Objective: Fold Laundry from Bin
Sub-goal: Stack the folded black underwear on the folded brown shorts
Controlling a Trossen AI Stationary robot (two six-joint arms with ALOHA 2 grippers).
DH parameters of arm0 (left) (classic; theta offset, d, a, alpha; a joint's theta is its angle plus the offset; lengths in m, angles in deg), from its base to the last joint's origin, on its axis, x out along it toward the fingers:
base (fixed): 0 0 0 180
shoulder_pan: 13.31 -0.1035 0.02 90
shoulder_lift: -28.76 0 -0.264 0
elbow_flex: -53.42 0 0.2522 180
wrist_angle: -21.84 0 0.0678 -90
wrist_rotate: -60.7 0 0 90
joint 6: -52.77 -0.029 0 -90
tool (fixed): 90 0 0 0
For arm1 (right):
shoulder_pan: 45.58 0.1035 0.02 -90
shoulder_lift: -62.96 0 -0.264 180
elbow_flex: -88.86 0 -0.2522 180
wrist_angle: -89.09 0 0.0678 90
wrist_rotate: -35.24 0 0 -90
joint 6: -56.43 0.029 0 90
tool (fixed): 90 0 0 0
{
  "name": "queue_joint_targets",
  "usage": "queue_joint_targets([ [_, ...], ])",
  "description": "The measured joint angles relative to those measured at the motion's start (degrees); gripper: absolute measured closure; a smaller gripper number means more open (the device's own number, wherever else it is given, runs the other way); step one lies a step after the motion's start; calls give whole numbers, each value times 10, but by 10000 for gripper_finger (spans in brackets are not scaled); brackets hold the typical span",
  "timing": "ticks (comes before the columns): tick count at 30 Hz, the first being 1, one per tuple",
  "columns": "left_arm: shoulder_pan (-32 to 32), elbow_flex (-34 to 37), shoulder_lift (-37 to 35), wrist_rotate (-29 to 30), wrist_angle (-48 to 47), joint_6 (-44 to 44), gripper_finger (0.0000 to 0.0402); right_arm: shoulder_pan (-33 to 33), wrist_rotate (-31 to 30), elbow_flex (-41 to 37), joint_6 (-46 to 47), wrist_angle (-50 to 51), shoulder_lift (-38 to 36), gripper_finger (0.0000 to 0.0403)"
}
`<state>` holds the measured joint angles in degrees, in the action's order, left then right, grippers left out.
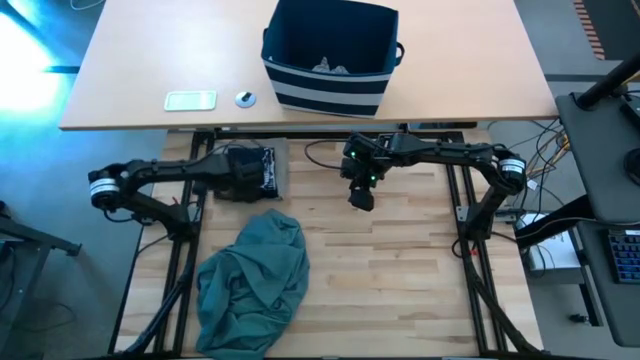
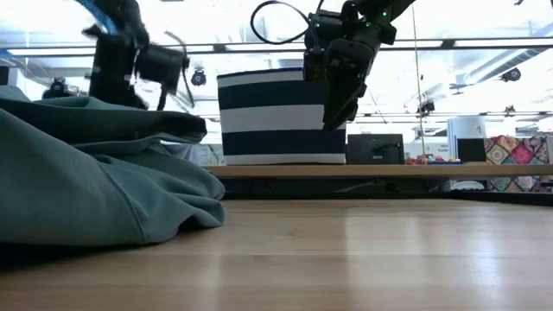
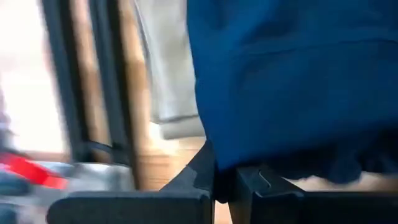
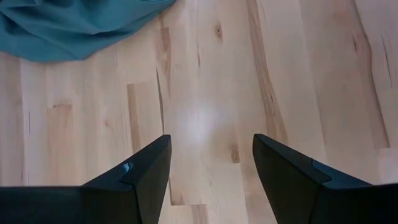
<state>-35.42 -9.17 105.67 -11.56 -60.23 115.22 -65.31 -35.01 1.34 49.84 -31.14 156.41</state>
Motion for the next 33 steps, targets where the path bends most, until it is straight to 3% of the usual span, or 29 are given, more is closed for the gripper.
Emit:
queue_joint_targets([
  [4,-15,-82,8,10,-31,-172,397,1,0,0,-8,-6,0,184],
  [8,-17,-113,53,8,-41,-310,397,2,1,0,-5,-22,0,184],
  [13,-16,-114,126,-44,-48,-371,371,6,0,0,10,-15,0,184],
  [19,-13,-140,160,-52,-120,-398,277,14,0,0,15,-14,0,184],
  [23,-12,-173,112,-14,-128,-419,207,16,-2,0,19,-16,0,184],
  [26,-5,-175,53,24,-52,-472,171,16,-2,0,25,-17,0,184],
  [30,8,-138,-8,0,63,-612,156,16,-3,0,25,-17,0,184],
  [33,13,-106,-27,-27,90,-688,160,16,-3,0,30,-17,0,184],
])
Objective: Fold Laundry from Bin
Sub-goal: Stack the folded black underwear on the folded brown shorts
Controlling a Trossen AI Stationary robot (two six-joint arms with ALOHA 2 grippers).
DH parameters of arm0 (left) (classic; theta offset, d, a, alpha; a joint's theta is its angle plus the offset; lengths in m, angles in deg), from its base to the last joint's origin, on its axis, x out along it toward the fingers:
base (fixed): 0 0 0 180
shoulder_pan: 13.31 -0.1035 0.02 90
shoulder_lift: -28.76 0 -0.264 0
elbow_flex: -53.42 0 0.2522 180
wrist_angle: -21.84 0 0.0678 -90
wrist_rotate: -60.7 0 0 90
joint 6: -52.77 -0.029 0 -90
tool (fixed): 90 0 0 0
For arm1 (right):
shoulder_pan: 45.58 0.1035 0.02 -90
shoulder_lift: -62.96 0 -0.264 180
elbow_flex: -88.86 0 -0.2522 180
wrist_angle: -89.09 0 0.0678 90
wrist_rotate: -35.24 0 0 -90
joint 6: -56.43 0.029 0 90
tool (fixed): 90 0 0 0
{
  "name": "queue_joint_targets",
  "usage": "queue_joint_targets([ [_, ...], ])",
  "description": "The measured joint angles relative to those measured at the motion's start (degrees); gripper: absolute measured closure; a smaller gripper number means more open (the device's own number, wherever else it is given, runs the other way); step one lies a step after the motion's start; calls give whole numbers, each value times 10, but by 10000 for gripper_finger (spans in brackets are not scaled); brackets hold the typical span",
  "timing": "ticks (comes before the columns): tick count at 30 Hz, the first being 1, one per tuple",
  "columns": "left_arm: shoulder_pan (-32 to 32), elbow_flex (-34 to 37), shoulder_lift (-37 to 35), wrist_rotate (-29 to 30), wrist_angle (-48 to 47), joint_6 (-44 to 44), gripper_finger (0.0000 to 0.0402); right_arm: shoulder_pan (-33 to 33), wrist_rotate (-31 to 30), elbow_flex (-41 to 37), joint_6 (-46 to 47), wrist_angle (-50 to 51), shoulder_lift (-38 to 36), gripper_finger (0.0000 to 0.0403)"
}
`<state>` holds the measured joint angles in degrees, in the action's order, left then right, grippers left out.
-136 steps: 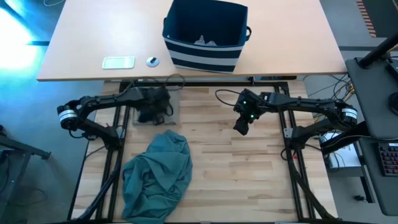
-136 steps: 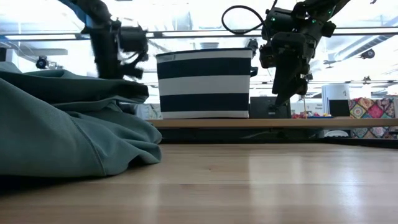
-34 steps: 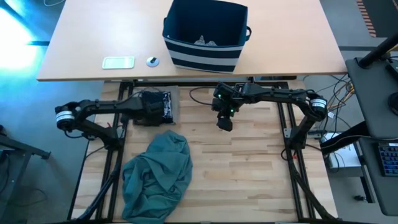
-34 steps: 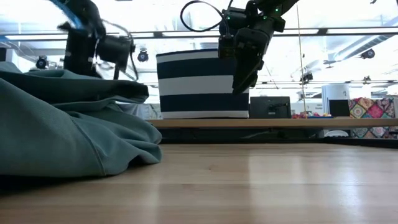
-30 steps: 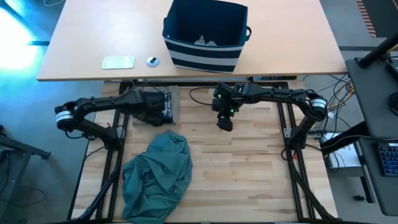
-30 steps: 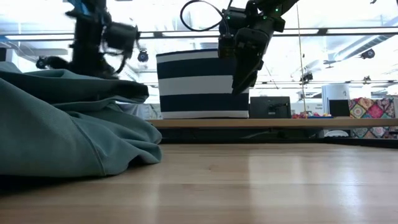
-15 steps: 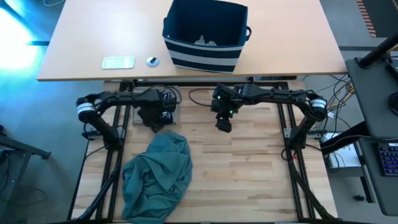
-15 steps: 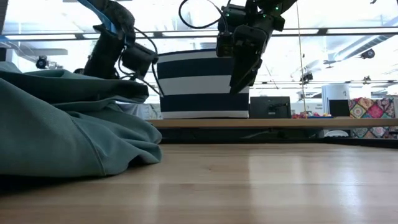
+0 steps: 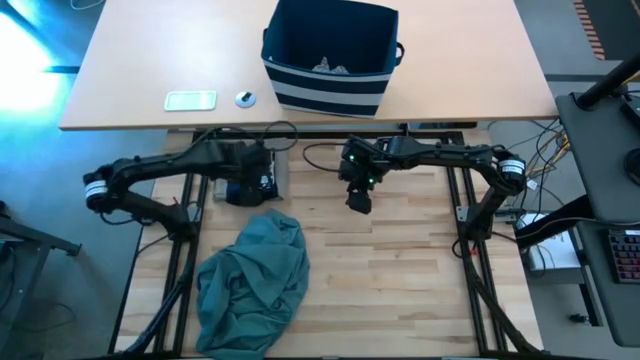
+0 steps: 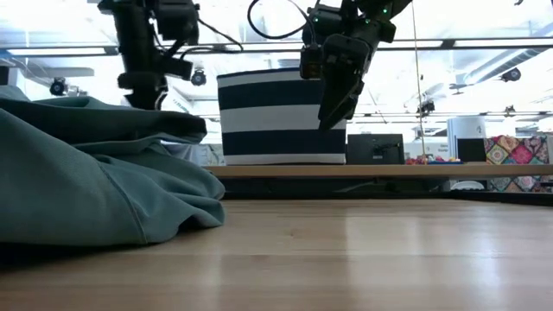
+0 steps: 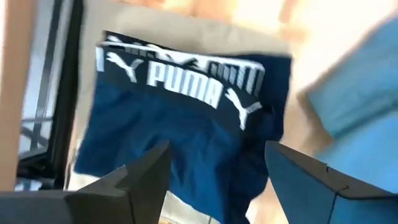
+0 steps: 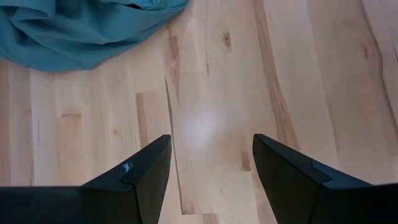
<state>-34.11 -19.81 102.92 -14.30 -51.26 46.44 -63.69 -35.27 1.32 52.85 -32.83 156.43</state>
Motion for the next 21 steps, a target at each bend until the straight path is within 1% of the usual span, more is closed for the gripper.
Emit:
queue_joint_targets([
  [4,9,37,2,-6,29,-36,165,0,0,0,0,0,0,184],
  [7,23,60,11,-6,76,-45,164,0,0,0,0,-1,0,184],
  [10,42,76,30,-21,103,-50,152,0,0,0,7,-1,0,184],
  [12,57,77,49,-19,109,-48,140,0,0,0,8,-1,0,184],
  [16,72,77,89,42,108,-45,117,0,0,0,8,-2,0,184],
  [21,72,77,124,66,109,-48,103,0,0,0,21,-2,0,184],
])
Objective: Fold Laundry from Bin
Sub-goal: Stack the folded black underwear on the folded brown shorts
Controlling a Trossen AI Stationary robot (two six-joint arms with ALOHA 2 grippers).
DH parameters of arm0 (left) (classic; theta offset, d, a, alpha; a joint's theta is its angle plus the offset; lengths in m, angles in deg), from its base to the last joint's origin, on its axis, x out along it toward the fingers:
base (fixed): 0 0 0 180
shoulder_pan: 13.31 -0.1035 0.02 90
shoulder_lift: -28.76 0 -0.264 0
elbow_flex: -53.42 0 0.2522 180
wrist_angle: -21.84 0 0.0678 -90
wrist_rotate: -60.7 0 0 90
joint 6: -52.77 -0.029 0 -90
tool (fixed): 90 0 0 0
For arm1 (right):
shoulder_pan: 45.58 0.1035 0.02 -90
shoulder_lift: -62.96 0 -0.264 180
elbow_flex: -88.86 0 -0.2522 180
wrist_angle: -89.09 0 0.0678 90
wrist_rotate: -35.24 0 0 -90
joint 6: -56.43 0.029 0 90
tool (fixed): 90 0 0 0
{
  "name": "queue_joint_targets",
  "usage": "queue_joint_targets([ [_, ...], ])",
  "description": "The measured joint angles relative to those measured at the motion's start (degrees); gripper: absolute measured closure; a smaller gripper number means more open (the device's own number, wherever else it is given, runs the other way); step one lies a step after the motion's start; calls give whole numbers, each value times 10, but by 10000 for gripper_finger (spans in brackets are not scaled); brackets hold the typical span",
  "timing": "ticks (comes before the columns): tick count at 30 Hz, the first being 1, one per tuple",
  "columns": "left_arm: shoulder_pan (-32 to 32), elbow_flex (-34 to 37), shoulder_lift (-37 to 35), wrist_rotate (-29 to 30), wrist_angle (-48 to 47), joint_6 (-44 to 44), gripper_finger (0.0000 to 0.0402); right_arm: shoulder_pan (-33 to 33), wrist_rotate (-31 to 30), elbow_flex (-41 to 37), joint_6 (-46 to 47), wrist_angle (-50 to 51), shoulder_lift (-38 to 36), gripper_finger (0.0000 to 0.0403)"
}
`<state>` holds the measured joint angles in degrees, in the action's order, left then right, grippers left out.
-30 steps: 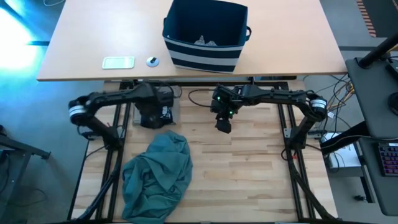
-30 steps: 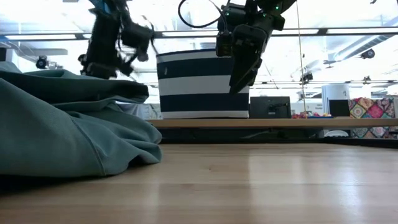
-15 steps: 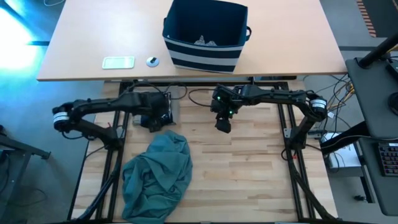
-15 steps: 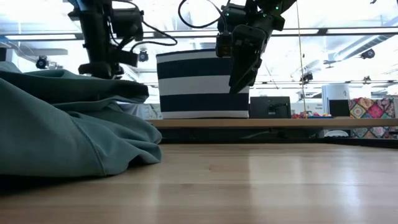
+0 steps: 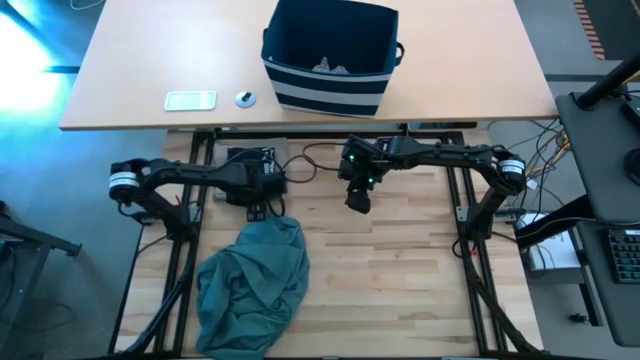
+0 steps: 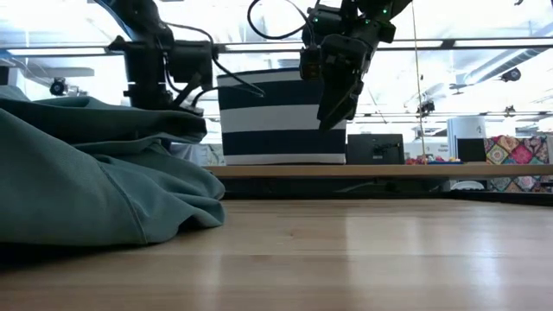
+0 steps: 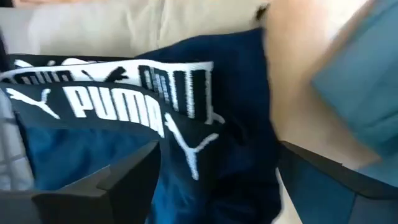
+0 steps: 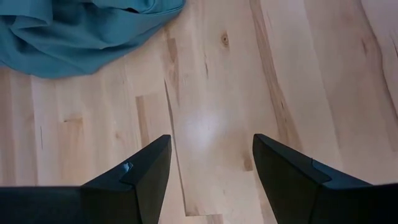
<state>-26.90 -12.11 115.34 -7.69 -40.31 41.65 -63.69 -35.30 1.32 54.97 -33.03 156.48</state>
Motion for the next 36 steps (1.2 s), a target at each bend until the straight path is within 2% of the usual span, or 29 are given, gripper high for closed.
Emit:
queue_joint_targets([
  [4,-3,0,3,-5,9,0,110,0,0,-1,4,0,0,184],
  [8,-10,0,4,-16,19,20,154,0,0,-4,4,-1,0,184],
  [11,-19,-1,4,-16,28,48,218,0,0,-7,3,-1,0,184],
  [16,-28,-10,4,-22,15,60,359,0,0,-12,1,-2,0,184],
  [18,-29,-16,4,-33,7,61,388,0,0,-13,1,-3,0,184],
  [26,-29,-25,-2,-47,-3,43,347,0,0,-16,0,-3,0,184],
  [36,-31,-13,-3,-43,24,-72,267,8,0,-41,6,-5,0,184],
])
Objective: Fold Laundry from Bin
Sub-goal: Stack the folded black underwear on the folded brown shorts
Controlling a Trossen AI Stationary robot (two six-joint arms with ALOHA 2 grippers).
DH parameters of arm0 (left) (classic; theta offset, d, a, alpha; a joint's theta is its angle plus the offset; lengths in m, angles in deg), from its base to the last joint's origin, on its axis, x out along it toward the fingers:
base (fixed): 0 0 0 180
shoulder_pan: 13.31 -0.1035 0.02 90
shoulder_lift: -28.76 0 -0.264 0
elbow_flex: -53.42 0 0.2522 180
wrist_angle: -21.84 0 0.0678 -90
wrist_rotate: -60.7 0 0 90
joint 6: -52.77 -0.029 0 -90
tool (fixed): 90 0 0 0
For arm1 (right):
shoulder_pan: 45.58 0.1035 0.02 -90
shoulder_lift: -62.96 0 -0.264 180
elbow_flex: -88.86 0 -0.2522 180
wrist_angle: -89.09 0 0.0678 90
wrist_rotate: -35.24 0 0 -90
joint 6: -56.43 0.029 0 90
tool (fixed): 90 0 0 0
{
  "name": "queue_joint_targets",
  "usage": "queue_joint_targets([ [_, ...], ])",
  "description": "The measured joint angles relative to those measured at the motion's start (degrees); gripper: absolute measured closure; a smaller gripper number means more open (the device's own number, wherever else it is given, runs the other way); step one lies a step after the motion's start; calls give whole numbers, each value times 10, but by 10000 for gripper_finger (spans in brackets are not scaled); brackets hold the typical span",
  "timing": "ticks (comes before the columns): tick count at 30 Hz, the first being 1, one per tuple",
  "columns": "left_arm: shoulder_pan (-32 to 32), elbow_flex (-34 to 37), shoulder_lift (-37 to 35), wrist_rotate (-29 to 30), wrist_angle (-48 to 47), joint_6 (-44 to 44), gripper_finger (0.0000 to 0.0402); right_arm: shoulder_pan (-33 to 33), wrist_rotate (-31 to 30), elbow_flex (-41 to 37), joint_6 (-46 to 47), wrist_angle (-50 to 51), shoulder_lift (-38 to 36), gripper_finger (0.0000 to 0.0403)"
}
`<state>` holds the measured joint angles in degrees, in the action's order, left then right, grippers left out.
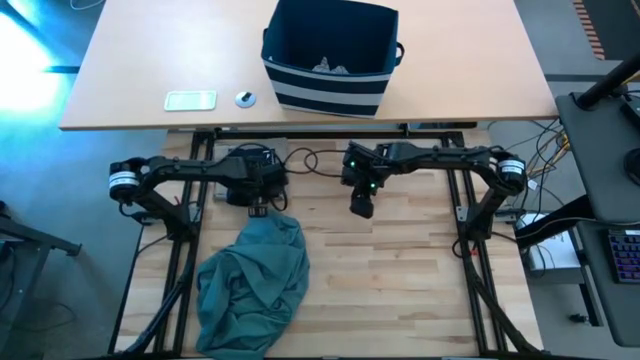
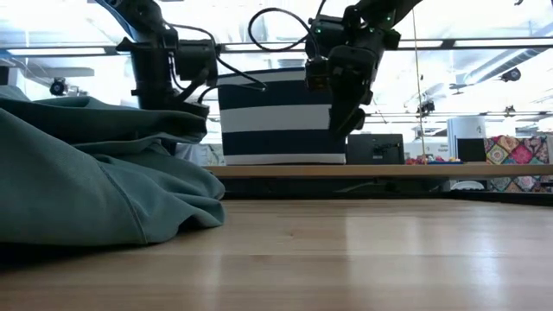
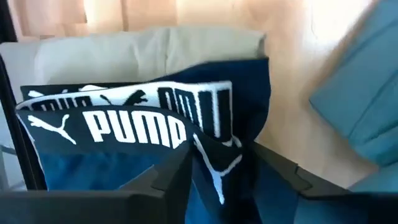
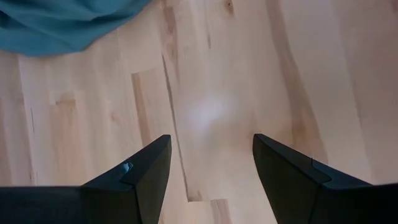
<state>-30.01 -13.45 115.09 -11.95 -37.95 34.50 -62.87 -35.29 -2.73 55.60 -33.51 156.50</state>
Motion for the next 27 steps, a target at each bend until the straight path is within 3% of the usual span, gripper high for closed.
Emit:
queue_joint_targets([
  [7,-1,-13,0,1,-30,-22,263,21,0,-3,-2,-1,0,184],
  [13,-2,-17,0,1,-39,-21,310,27,0,-3,-3,-15,0,184],
  [18,-3,-20,0,0,-44,22,385,27,0,-3,-5,-22,0,184],
  [23,-6,-70,-1,-6,-47,59,392,27,0,-3,-6,-22,0,184],
  [27,-21,-102,-2,-50,-30,87,398,27,0,-3,-6,-22,0,184],
])
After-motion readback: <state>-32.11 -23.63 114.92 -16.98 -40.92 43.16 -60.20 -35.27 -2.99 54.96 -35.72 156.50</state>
